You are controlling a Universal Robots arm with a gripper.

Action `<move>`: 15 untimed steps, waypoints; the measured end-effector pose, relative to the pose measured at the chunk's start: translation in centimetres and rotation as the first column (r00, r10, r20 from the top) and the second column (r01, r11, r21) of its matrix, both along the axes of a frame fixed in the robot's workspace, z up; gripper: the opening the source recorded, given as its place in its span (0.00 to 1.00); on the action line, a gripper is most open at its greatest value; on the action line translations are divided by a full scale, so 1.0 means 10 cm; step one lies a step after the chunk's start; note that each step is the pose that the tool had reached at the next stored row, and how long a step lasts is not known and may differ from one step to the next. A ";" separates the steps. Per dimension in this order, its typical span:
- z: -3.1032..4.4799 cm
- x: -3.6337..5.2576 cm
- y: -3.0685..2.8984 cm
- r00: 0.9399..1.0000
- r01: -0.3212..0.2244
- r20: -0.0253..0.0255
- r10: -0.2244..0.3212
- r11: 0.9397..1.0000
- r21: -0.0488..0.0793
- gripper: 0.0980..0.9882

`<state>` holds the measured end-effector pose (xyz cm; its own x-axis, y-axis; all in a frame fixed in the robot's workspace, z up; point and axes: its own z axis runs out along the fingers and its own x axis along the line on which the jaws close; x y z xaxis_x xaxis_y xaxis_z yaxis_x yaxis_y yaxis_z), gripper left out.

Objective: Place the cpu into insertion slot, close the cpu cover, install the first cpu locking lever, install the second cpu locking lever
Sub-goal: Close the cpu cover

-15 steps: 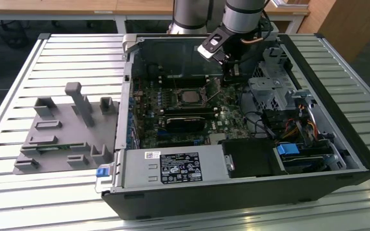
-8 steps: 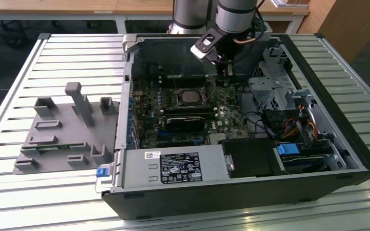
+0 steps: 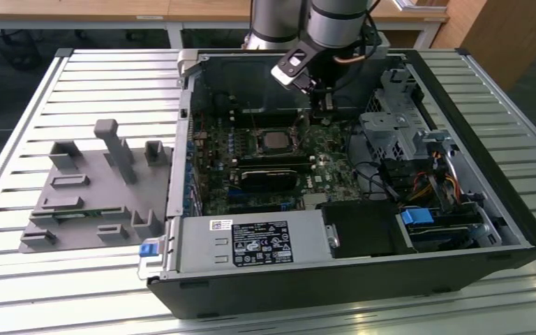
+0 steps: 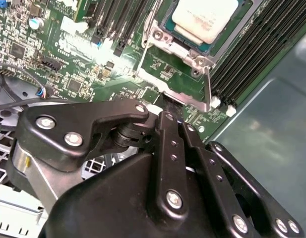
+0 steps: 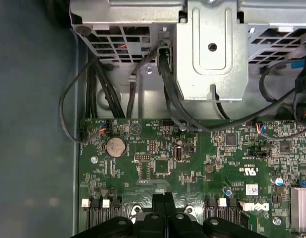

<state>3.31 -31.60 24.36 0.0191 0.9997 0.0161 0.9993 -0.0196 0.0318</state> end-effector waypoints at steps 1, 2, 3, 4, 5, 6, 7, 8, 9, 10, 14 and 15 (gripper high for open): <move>0.000 -0.009 0.000 1.000 0.000 0.000 0.000 1.000 0.000 0.01; 0.000 -0.018 0.000 1.000 0.000 0.000 0.000 1.000 0.000 0.01; 0.000 -0.029 0.000 1.000 0.000 0.000 0.000 1.000 0.000 0.01; -0.001 -0.040 0.000 1.000 0.000 0.000 0.000 1.000 0.000 0.01; -0.001 -0.051 0.000 1.000 0.000 0.000 0.000 1.000 0.000 0.01; -0.001 -0.061 0.000 1.000 0.000 0.000 0.000 1.000 0.000 0.01; -0.001 -0.070 0.000 1.000 0.000 0.000 0.000 1.000 0.000 0.01; -0.002 -0.079 0.000 1.000 0.000 0.000 0.000 1.000 0.000 0.01; -0.003 -0.094 0.000 1.000 0.000 0.000 0.000 1.000 0.000 0.01; -0.003 -0.102 0.000 1.000 0.000 0.000 0.000 1.000 0.000 0.01; -0.007 -0.171 0.000 1.000 0.000 0.000 0.000 1.000 0.000 0.01; -0.008 -0.188 0.000 1.000 0.000 0.000 0.000 1.000 0.000 0.01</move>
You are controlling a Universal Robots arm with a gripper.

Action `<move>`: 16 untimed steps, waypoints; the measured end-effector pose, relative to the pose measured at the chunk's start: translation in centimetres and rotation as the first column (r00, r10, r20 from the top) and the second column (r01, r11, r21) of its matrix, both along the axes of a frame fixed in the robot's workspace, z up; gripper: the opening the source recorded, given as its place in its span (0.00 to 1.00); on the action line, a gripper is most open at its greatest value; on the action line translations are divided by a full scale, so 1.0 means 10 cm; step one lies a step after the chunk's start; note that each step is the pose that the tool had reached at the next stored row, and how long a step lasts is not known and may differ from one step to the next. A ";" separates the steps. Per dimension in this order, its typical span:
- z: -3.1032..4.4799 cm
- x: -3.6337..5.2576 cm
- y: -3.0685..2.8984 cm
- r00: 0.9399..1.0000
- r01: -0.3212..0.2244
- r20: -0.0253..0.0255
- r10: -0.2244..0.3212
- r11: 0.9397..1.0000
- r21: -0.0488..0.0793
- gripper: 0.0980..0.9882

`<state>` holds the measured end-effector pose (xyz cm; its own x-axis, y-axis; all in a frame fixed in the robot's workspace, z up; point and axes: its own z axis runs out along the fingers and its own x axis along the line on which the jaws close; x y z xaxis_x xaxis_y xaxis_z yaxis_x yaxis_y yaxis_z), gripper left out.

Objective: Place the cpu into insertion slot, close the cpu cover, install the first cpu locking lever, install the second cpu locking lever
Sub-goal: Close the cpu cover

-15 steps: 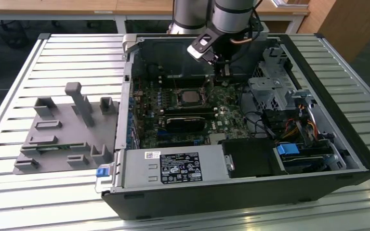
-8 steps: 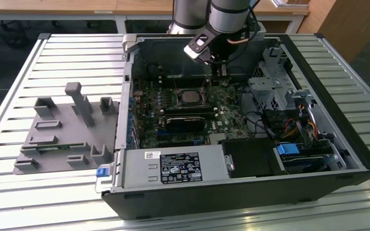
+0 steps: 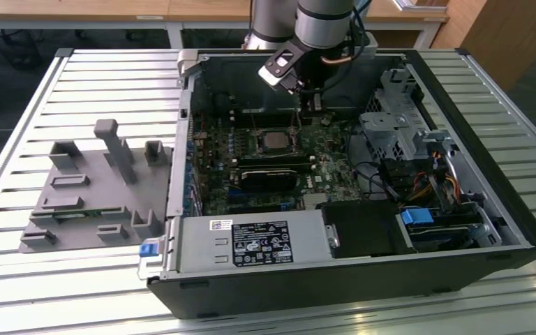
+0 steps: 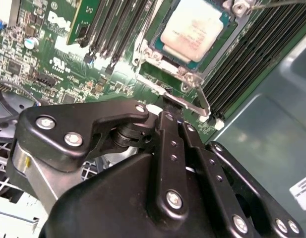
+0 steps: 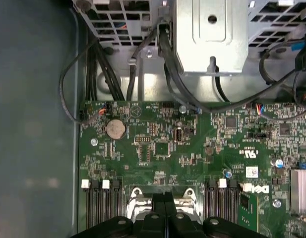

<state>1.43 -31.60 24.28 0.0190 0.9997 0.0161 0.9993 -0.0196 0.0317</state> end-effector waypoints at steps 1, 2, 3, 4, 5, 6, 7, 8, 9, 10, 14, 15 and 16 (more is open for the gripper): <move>-0.001 -0.011 0.000 1.000 0.000 0.000 0.000 1.000 0.000 0.01; -0.002 -0.015 0.000 1.000 0.000 0.000 0.000 1.000 0.000 0.01; -0.004 -0.021 0.000 1.000 0.000 0.000 0.000 1.000 0.000 0.01; -0.006 -0.023 0.001 1.000 0.000 0.000 0.000 1.000 0.000 0.01; -0.010 -0.027 0.001 1.000 0.000 0.000 0.000 1.000 0.000 0.01; -0.014 -0.031 0.001 1.000 0.000 0.000 0.000 1.000 0.000 0.01; -0.019 -0.035 0.001 1.000 0.000 0.000 0.000 1.000 0.000 0.01; -0.026 -0.044 0.001 1.000 0.000 0.000 0.000 1.000 0.000 0.01; -0.033 -0.059 0.001 1.000 0.000 0.000 0.000 1.000 0.000 0.01; -0.039 -0.078 0.001 1.000 0.000 0.000 0.000 1.000 0.000 0.01; -0.053 -0.190 0.004 1.000 0.000 0.000 0.000 1.000 0.000 0.01; -0.056 -0.231 0.005 1.000 0.000 0.000 0.000 1.000 0.000 0.01; -0.059 -0.269 0.005 1.000 0.000 0.000 0.000 1.000 0.000 0.01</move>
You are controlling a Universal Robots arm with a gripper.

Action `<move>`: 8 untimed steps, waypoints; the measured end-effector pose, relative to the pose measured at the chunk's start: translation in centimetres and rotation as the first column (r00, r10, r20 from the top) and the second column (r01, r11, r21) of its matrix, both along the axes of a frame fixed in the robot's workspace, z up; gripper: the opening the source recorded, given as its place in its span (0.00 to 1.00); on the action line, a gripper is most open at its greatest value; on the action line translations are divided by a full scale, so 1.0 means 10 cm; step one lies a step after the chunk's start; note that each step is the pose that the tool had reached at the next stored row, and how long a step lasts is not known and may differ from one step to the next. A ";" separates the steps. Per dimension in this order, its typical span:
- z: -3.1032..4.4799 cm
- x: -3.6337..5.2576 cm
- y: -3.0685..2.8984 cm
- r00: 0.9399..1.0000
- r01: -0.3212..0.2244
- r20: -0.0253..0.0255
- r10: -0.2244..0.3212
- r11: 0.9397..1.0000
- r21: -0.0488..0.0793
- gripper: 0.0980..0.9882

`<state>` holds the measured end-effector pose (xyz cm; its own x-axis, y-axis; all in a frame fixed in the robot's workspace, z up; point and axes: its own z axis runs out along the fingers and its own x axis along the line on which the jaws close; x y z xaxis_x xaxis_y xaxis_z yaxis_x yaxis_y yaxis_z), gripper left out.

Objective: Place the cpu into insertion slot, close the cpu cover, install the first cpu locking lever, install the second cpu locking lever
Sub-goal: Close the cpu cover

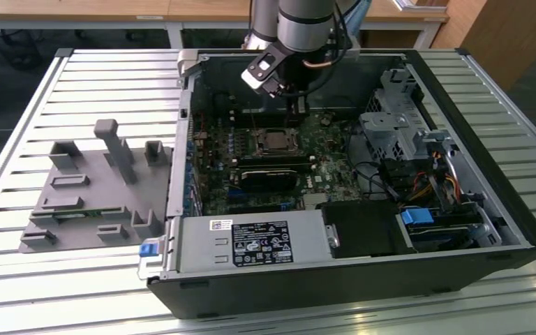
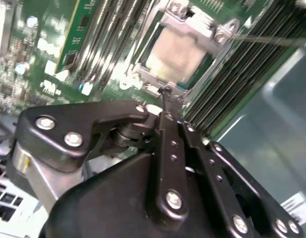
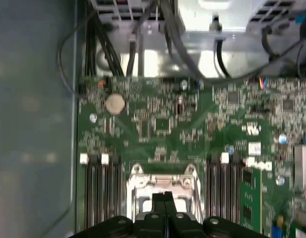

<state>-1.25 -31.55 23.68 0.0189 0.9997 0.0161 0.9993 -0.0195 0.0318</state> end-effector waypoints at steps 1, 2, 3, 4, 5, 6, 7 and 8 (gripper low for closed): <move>-0.005 -0.037 0.001 1.000 0.000 0.000 0.000 1.000 0.000 0.01; -0.012 -0.069 0.002 1.000 0.000 0.000 0.000 1.000 0.000 0.01; -0.023 -0.094 0.002 1.000 0.000 0.000 0.000 1.000 0.000 0.01; -0.039 -0.111 0.002 1.000 0.000 0.000 0.000 1.000 0.000 0.01; -0.057 -0.119 0.002 1.000 0.000 -0.001 0.000 1.000 0.000 0.01; -0.075 -0.125 0.001 1.000 0.000 -0.001 0.000 1.000 0.000 0.01; -0.095 -0.133 -0.001 1.000 0.000 -0.002 0.000 1.000 0.000 0.01; -0.113 -0.142 -0.003 1.000 0.000 -0.003 0.000 1.000 0.000 0.01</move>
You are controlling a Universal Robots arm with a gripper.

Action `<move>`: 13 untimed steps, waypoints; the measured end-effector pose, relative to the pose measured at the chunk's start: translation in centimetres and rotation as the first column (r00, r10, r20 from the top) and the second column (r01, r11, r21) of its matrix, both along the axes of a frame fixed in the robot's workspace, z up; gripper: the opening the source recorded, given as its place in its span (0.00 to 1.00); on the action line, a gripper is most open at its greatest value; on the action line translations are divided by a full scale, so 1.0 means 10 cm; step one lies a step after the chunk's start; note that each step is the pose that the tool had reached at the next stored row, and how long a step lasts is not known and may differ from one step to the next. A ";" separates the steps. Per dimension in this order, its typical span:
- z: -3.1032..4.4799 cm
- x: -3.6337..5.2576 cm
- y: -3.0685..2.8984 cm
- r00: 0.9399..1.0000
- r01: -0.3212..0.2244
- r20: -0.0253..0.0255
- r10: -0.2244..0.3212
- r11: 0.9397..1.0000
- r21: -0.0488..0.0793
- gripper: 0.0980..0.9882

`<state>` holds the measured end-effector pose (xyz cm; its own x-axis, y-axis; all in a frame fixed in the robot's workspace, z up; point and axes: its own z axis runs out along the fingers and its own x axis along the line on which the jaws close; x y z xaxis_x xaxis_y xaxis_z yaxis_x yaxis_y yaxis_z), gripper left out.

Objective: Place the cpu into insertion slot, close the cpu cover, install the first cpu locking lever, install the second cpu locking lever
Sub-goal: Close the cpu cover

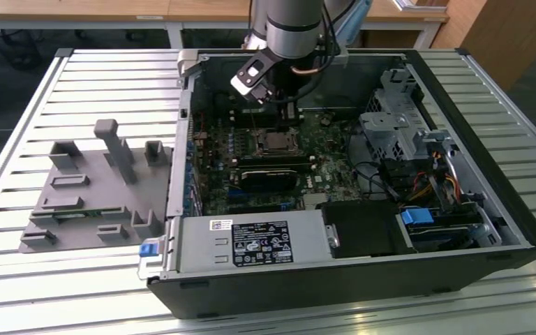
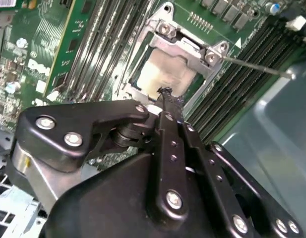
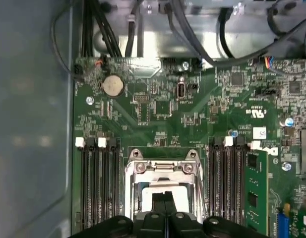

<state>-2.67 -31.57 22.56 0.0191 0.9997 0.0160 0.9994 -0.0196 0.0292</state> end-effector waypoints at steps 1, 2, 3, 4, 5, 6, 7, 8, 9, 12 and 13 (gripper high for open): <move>-0.018 -0.017 -0.001 1.000 0.000 0.000 0.000 1.000 0.000 0.01; -0.031 -0.045 -0.001 1.000 0.000 0.000 0.000 1.000 0.000 0.01; -0.040 -0.079 -0.001 1.000 0.000 0.000 0.000 1.000 0.000 0.01; -0.049 -0.114 -0.002 1.000 0.000 0.000 0.000 1.000 0.000 0.01; -0.059 -0.149 -0.001 1.000 0.000 0.000 0.000 1.000 0.000 0.01; -0.072 -0.183 -0.001 1.000 0.000 0.000 0.000 1.000 0.000 0.01; -0.084 -0.215 -0.001 1.000 0.000 0.000 0.000 1.000 0.000 0.01; -0.096 -0.239 -0.001 1.000 0.000 0.000 0.000 1.000 0.000 0.01; -0.107 -0.251 -0.001 1.000 0.000 0.000 0.000 1.000 0.000 0.01; -0.153 -0.262 0.001 1.000 0.000 0.000 0.000 1.000 -0.001 0.01; -0.171 -0.266 0.002 1.000 0.000 0.000 0.000 1.000 -0.002 0.01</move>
